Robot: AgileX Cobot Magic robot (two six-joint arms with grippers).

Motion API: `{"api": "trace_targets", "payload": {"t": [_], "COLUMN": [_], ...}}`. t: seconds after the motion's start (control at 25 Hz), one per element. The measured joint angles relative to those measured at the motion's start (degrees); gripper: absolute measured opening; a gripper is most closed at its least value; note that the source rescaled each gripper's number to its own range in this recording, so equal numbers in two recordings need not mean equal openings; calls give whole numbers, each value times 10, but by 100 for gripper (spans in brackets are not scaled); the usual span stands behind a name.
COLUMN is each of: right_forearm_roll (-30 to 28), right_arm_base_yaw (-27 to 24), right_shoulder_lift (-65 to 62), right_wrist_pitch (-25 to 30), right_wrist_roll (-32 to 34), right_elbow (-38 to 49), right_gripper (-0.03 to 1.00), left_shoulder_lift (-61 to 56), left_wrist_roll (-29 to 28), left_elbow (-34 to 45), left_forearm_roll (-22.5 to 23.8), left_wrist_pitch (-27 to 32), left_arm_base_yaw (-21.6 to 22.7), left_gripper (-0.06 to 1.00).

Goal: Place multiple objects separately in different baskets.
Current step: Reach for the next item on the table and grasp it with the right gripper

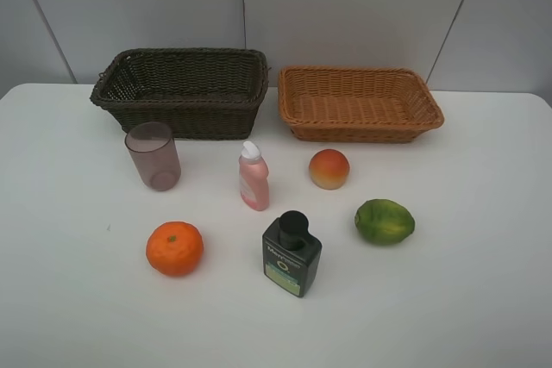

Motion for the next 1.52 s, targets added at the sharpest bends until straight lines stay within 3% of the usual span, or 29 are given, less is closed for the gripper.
{"api": "trace_targets", "payload": {"t": [0.96, 1.4, 1.52], "right_forearm_roll": [0, 17, 14], "right_arm_base_yaw": [0, 4, 38], "right_shoulder_lift": [7, 332, 420], "right_wrist_pitch": [0, -23, -34], "right_wrist_roll": [0, 0, 0], "right_elbow": [0, -83, -116], "right_gripper": [98, 98, 98], "left_shoulder_lift": [0, 0, 0], "left_wrist_roll": [0, 0, 0], "left_elbow": [0, 0, 0], "left_forearm_roll": [0, 0, 0], "left_wrist_pitch": [0, 0, 0], "left_arm_base_yaw": [0, 0, 0], "left_gripper": [100, 100, 100]}}
